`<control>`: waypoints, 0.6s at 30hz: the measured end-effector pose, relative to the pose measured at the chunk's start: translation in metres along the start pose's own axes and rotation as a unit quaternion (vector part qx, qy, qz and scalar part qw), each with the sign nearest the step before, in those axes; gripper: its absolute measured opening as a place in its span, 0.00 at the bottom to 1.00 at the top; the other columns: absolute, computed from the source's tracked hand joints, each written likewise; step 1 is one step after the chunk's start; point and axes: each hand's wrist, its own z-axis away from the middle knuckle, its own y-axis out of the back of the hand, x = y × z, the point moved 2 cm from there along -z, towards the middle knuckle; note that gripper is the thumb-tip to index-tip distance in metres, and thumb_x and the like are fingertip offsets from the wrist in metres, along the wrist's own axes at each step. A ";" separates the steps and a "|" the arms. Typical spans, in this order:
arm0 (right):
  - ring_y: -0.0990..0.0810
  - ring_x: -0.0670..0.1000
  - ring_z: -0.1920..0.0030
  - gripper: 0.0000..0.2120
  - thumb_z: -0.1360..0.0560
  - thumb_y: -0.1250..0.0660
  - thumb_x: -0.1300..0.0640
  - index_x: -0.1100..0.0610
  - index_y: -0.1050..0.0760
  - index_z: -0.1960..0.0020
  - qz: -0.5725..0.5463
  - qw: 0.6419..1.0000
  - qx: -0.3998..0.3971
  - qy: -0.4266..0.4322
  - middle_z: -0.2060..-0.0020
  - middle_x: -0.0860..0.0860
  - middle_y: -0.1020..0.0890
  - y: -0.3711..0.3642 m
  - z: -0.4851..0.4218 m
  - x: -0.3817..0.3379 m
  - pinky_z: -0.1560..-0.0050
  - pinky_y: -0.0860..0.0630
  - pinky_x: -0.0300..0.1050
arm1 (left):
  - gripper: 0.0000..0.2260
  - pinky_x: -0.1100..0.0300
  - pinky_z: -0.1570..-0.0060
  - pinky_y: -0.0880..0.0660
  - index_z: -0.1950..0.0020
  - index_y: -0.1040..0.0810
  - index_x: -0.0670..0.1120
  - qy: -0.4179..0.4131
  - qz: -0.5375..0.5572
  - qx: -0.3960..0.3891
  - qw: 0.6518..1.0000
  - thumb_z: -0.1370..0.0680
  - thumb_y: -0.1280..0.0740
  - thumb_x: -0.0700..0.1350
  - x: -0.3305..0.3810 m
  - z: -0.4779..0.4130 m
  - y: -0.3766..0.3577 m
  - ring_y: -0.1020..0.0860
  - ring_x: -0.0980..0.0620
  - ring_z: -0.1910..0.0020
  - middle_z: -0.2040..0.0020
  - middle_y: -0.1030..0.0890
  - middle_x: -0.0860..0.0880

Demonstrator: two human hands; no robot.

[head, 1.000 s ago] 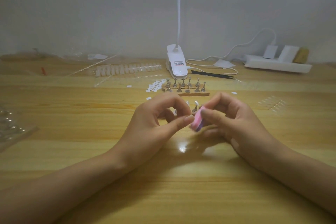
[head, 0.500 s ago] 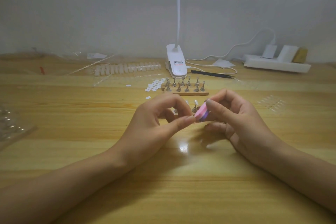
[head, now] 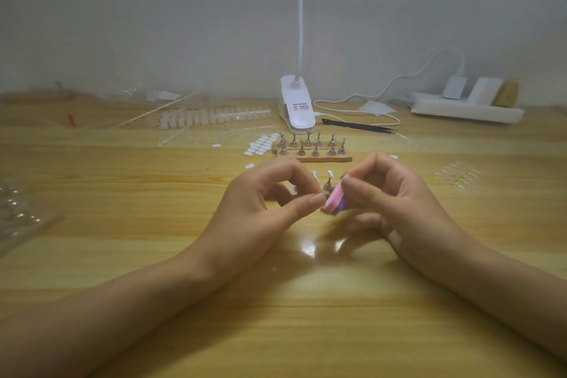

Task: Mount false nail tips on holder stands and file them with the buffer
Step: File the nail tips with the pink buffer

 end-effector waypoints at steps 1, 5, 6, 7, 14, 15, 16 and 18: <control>0.13 0.58 0.58 0.11 0.29 0.23 0.52 0.53 0.24 0.58 0.009 1.000 -0.029 -0.001 0.59 0.55 0.15 -0.002 0.000 0.000 0.67 0.19 0.42 | 0.05 0.69 0.60 0.29 0.60 0.21 0.45 0.000 -0.001 0.000 1.000 0.25 0.28 0.39 0.000 0.000 0.000 0.23 0.60 0.62 0.61 0.20 0.54; 0.13 0.56 0.58 0.11 0.30 0.22 0.51 0.52 0.23 0.58 -0.006 1.000 -0.003 0.008 0.59 0.55 0.15 -0.002 0.000 0.000 0.67 0.19 0.43 | 0.05 0.68 0.60 0.29 0.59 0.21 0.45 0.001 -0.001 -0.005 1.000 0.25 0.28 0.39 0.000 0.000 0.000 0.24 0.60 0.62 0.60 0.20 0.54; 0.13 0.55 0.57 0.10 0.31 0.22 0.50 0.51 0.23 0.58 -0.017 1.000 0.012 0.008 0.59 0.55 0.15 0.000 0.000 0.000 0.67 0.19 0.42 | 0.05 0.70 0.60 0.30 0.60 0.21 0.45 0.002 0.003 -0.004 1.000 0.25 0.28 0.39 0.000 0.001 0.000 0.24 0.61 0.62 0.60 0.20 0.55; 0.13 0.55 0.57 0.11 0.31 0.22 0.50 0.51 0.23 0.58 -0.021 1.000 0.004 0.006 0.59 0.55 0.15 0.001 0.000 0.001 0.67 0.19 0.42 | 0.05 0.70 0.61 0.30 0.60 0.21 0.45 0.002 0.004 -0.003 1.000 0.25 0.28 0.38 0.000 0.001 0.000 0.24 0.61 0.62 0.61 0.21 0.55; 0.13 0.57 0.58 0.10 0.32 0.22 0.51 0.51 0.22 0.58 -0.009 1.000 -0.022 -0.010 0.58 0.54 0.15 -0.001 0.000 0.001 0.68 0.20 0.40 | 0.06 0.74 0.65 0.32 0.60 0.21 0.46 0.008 0.012 0.004 1.000 0.25 0.28 0.39 0.001 0.000 0.000 0.24 0.61 0.64 0.61 0.21 0.55; 0.13 0.58 0.58 0.10 0.30 0.22 0.52 0.52 0.23 0.57 -0.001 0.999 -0.045 -0.010 0.57 0.54 0.15 -0.002 0.000 0.001 0.67 0.19 0.41 | 0.06 0.73 0.65 0.32 0.61 0.21 0.46 0.007 0.013 0.006 1.000 0.25 0.28 0.39 0.001 0.000 0.000 0.24 0.62 0.64 0.61 0.21 0.55; 0.13 0.59 0.58 0.10 0.29 0.22 0.53 0.53 0.23 0.56 0.007 0.998 -0.059 -0.008 0.57 0.54 0.15 -0.004 0.001 0.001 0.66 0.19 0.42 | 0.05 0.73 0.64 0.31 0.60 0.21 0.45 0.006 0.011 0.006 1.000 0.25 0.28 0.39 0.001 0.000 0.000 0.24 0.61 0.64 0.61 0.20 0.54; 0.13 0.57 0.57 0.10 0.30 0.22 0.54 0.54 0.23 0.57 -0.008 1.000 -0.027 -0.002 0.57 0.54 0.15 -0.003 0.000 0.001 0.65 0.18 0.42 | 0.04 0.70 0.61 0.30 0.59 0.21 0.43 -0.001 0.000 0.001 1.000 0.25 0.28 0.39 0.001 0.000 0.000 0.24 0.61 0.62 0.60 0.20 0.54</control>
